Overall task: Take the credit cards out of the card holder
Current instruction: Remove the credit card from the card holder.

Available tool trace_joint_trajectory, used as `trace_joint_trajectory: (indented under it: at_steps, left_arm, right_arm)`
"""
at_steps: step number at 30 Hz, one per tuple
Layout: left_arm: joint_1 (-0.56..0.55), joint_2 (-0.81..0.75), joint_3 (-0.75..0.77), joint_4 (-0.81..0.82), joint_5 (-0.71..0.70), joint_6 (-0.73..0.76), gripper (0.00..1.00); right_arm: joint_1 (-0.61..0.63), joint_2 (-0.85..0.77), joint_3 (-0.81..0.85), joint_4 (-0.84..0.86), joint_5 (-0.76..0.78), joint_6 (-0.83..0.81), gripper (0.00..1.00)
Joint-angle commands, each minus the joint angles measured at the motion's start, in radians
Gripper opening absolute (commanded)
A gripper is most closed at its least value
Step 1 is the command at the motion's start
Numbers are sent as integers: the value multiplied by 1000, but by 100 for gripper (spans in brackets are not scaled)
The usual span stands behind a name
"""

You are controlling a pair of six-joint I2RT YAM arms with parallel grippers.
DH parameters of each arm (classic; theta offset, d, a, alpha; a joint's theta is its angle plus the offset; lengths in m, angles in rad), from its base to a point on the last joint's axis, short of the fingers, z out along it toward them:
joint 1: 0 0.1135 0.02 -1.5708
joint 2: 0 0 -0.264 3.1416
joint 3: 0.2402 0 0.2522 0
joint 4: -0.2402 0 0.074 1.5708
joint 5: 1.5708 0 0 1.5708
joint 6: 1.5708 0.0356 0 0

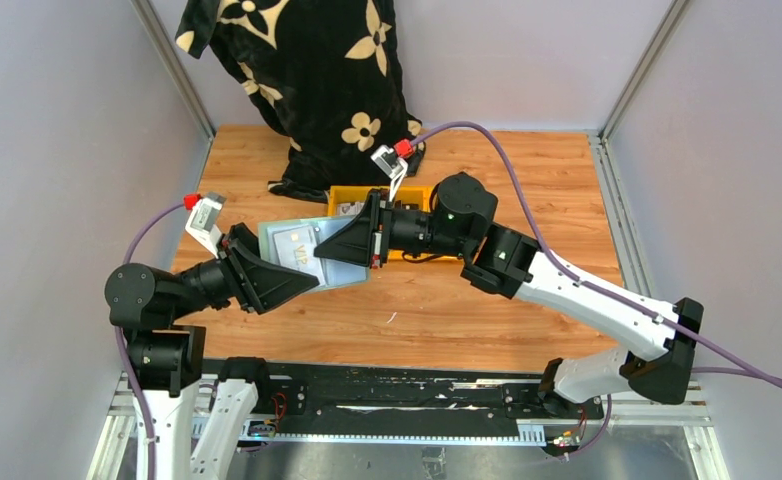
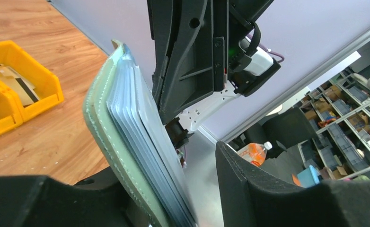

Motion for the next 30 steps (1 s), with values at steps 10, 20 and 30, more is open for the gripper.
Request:
trace_joint_trajectory:
  at_steps: [10,20,30]
  left_arm:
    - [-5,49,16,227,45,-202,44]
    - [-5,40,4,221,33,-212,21]
    - [-6,39,12,133,-29,-148,13]
  right_arm:
    - [-14,-171,-276,139,78,18,0]
    - [-18,-199,-314,218,47,45,5]
    - [-16,-275,-403,392,-67,28,34]
